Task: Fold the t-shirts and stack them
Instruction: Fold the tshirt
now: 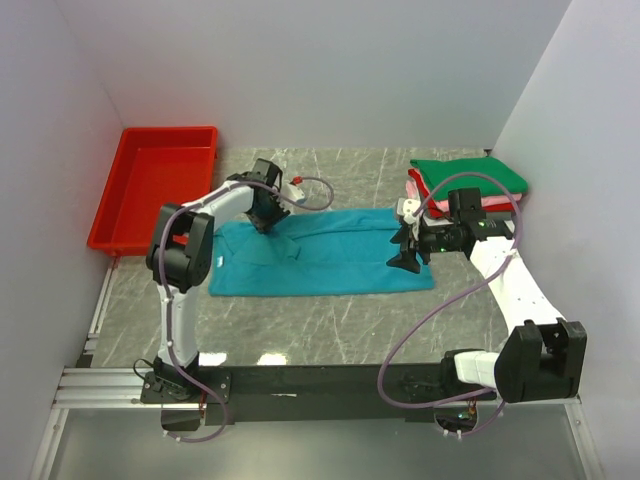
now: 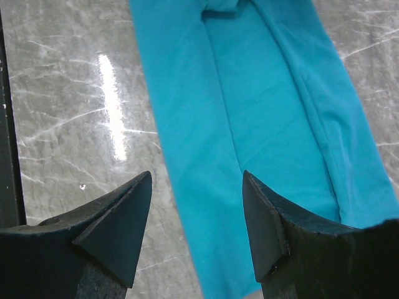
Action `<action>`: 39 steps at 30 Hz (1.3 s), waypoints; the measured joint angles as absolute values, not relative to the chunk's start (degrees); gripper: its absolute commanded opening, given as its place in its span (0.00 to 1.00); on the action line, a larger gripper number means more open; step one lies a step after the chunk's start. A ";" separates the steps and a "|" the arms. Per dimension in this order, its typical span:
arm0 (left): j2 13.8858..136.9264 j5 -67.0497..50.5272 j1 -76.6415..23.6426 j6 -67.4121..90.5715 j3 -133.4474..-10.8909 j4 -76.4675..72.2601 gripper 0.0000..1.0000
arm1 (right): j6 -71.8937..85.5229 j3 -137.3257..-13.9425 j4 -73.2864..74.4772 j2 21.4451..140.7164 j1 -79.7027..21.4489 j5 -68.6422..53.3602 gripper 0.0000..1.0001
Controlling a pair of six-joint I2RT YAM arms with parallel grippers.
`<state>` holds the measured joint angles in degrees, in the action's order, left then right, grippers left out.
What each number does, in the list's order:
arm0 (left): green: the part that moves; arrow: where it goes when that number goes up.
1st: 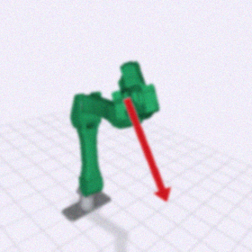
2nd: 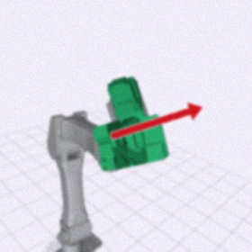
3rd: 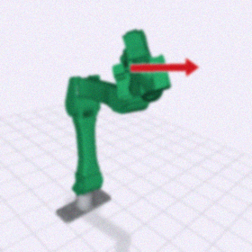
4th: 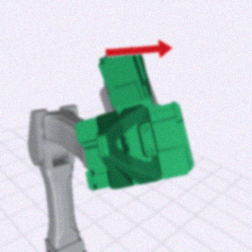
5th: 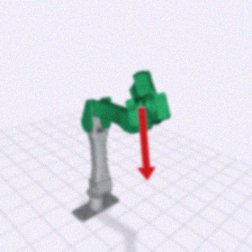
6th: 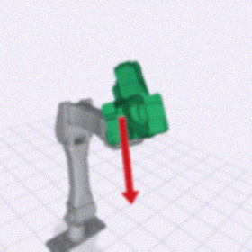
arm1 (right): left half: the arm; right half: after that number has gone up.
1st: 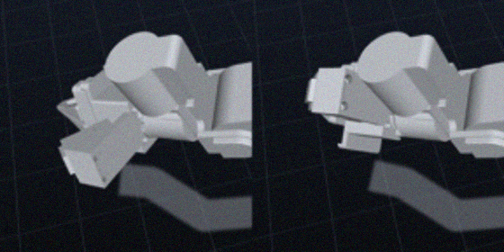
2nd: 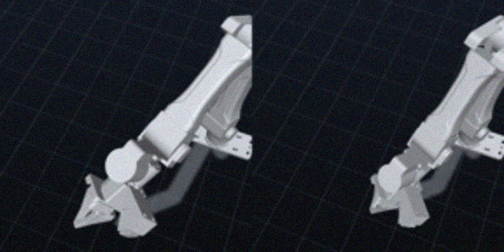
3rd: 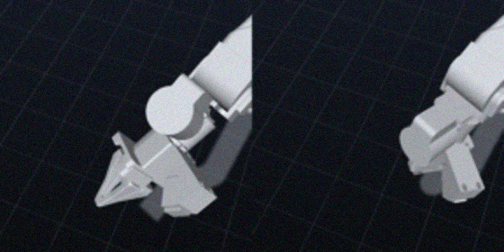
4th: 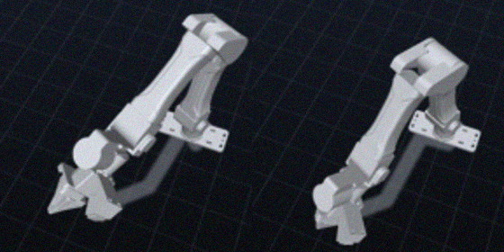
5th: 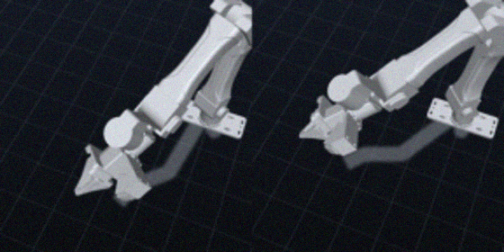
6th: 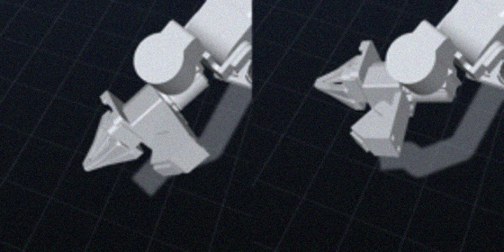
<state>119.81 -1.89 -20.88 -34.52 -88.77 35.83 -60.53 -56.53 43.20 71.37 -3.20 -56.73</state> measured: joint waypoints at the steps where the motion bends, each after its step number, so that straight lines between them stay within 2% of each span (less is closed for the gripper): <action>1: 120.62 -1.85 -20.75 -34.54 -90.00 36.16 0.36 | -60.64 -56.53 43.33 71.50 -3.20 -56.80 0.67; 4: 123.98 -0.93 -20.51 -34.15 -94.94 36.71 0.32 | -61.08 -56.53 43.90 71.61 -3.22 -56.88 0.67; 6: 127.57 0.27 -20.45 -33.63 -100.27 37.39 0.33 | -61.67 -56.53 44.56 71.68 -3.46 -56.73 0.67; 7: 130.61 1.58 -20.43 -33.17 -105.41 37.41 0.39 | -62.35 -56.53 45.10 71.90 -3.95 -56.21 0.67; 9: 134.61 2.98 -20.36 -32.53 -111.57 37.26 0.44 | -62.74 -56.38 45.21 72.27 -5.54 -54.59 0.67; 10: 136.44 3.36 -20.32 -32.08 -114.67 37.21 0.51 | -62.81 -55.77 44.56 72.27 -7.33 -52.88 0.67; 14: 141.95 5.13 -20.21 -29.67 -123.72 34.52 0.71 | -61.06 -51.96 41.08 72.73 -18.55 -44.18 0.67; 17: 142.34 7.05 -19.94 -26.79 -124.60 32.23 0.83 | -57.78 -50.48 36.23 76.12 -27.73 -34.87 0.67; 22: 140.55 10.13 -19.16 -20.86 -123.11 27.70 0.88 | -50.61 -50.33 26.89 84.62 -35.57 -19.38 0.67; 26: 128.53 8.38 -17.19 -14.26 -113.21 24.69 0.97 | -45.95 -50.22 20.51 88.55 -37.93 -9.54 0.66; 33: 96.29 -1.02 -6.24 3.27 -96.71 16.12 0.99 | -42.65 -48.95 15.25 92.62 -38.70 -0.40 0.48; 34: 91.61 -2.37 -4.19 5.67 -93.47 14.72 0.99 | -42.44 -48.95 14.61 92.77 -38.92 0.62 0.40; 36: 82.81 -5.41 -1.34 9.52 -86.24 11.68 0.99 | -42.13 -48.56 13.47 93.23 -39.27 2.07 0.31; 37: 78.91 -7.05 -0.62 11.14 -82.67 10.98 0.99 | -41.89 -48.27 13.04 93.23 -39.48 2.72 0.18; 39: 72.75 -10.22 -0.49 13.54 -75.81 9.39 0.99 | -41.56 -47.53 12.58 93.23 -40.10 3.55 0.07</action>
